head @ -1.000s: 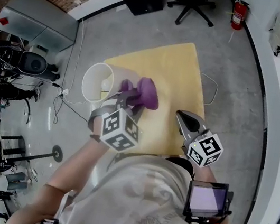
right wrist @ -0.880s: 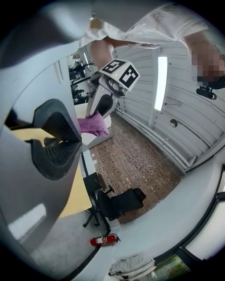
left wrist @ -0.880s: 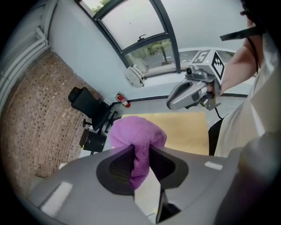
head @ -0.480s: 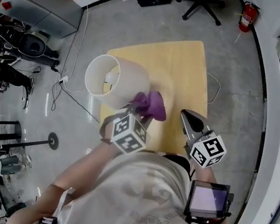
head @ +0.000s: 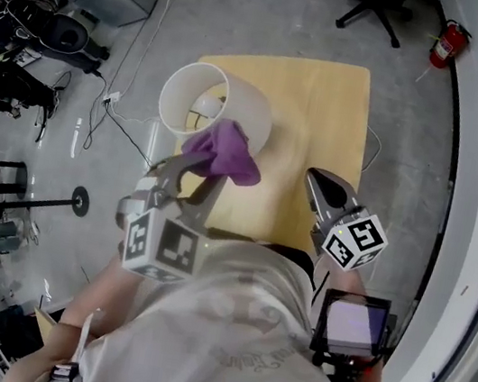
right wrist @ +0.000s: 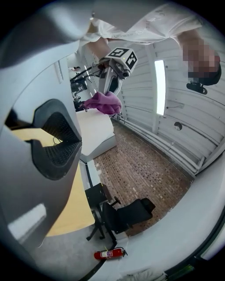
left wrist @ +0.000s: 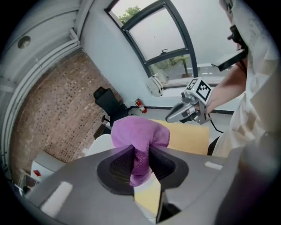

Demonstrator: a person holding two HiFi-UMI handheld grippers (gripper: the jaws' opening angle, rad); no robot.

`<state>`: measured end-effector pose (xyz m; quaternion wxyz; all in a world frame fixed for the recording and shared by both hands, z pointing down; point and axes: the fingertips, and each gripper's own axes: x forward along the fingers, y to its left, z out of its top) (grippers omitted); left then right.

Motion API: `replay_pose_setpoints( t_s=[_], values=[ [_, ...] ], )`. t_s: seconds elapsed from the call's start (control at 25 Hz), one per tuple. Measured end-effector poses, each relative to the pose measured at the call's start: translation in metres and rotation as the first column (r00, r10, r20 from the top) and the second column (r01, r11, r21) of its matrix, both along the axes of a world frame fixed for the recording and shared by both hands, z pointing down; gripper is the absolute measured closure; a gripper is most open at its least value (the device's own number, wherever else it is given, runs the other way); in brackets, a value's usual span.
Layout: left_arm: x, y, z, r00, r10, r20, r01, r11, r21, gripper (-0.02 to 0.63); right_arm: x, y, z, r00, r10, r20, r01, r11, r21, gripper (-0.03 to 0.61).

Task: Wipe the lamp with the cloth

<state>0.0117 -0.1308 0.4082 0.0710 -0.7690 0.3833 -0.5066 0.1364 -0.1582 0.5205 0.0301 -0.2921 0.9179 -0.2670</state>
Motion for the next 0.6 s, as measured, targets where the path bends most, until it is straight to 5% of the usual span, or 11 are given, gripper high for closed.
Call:
replay_pose_setpoints(
  t_s=[0.2, 0.6],
  values=[
    [-0.046, -0.016, -0.004, 0.994, -0.108, -0.013, 0.109, 0.992, 0.067, 0.52, -0.036, -0.007, -0.009, 0.999, -0.045, 0.013, 0.044, 0.999, 0.029, 0.565],
    [-0.027, 0.013, 0.095, 0.996, -0.046, -0.078, 0.038, 0.995, -0.092, 0.52, -0.023, 0.018, -0.011, 0.998, 0.013, -0.069, -0.011, 0.999, 0.032, 0.565]
  ],
)
